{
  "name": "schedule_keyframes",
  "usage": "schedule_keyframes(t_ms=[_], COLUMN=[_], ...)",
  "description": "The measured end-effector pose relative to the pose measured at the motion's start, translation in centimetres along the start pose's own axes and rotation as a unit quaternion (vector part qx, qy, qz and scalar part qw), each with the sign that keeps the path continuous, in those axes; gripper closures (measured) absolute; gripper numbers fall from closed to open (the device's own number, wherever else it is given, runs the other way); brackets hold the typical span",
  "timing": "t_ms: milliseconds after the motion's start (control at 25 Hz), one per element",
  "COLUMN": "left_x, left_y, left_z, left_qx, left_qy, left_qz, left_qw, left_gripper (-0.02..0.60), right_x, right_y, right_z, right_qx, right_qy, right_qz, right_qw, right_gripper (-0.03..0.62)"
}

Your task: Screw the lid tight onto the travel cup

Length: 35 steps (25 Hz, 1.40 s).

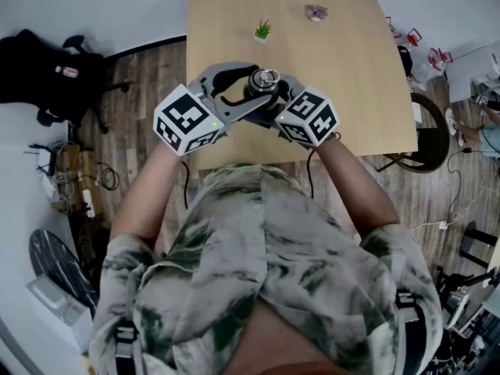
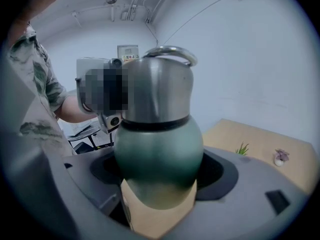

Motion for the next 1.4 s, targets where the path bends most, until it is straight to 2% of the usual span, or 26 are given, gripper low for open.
schedule_keyframes(t_ms=[120, 280, 480, 720, 880, 1160, 1400], left_x=[0.18, 0.29, 0.13, -0.36, -0.29, -0.1, -0.35], left_y=[0.01, 0.24, 0.29, 0.23, 0.46, 0.77, 0.29], left_z=[0.18, -0.03, -0.25, -0.56, -0.52, -0.17, 0.18], left_qx=[0.004, 0.006, 0.007, 0.018, 0.023, 0.022, 0.019], left_qy=[0.016, -0.001, -0.063, -0.143, -0.168, -0.132, -0.039], left_qz=[0.012, 0.02, 0.009, -0.012, -0.031, -0.023, -0.019], left_qw=[0.9998, 0.9998, 0.998, 0.9895, 0.985, 0.9908, 0.9989], left_gripper=[0.341, 0.341, 0.334, 0.331, 0.333, 0.337, 0.337], right_x=[0.14, -0.1, -0.44, -0.48, -0.44, -0.33, 0.35], right_y=[0.03, 0.25, 0.15, 0.18, 0.49, 0.48, 0.02], right_z=[-0.04, -0.1, -0.09, -0.36, -0.59, -0.54, -0.16], right_qx=[0.002, 0.002, -0.009, -0.004, -0.002, -0.003, -0.009], right_qy=[-0.003, 0.0, 0.013, 0.026, 0.029, 0.021, -0.002], right_qz=[-0.003, -0.01, -0.023, -0.017, -0.02, -0.016, -0.005], right_qw=[1.0, 1.0, 1.0, 1.0, 0.999, 1.0, 1.0], right_gripper=[0.194, 0.194, 0.194, 0.194, 0.194, 0.194, 0.194])
Point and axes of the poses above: the fingertips, and each gripper's own axes: z backward along the fingers, x to its left, y out of its underside, the point moved 3 cm from there along z, backward along the fingers, and after that the axes turned 15 degrees about -x, right-handed, at the moved point
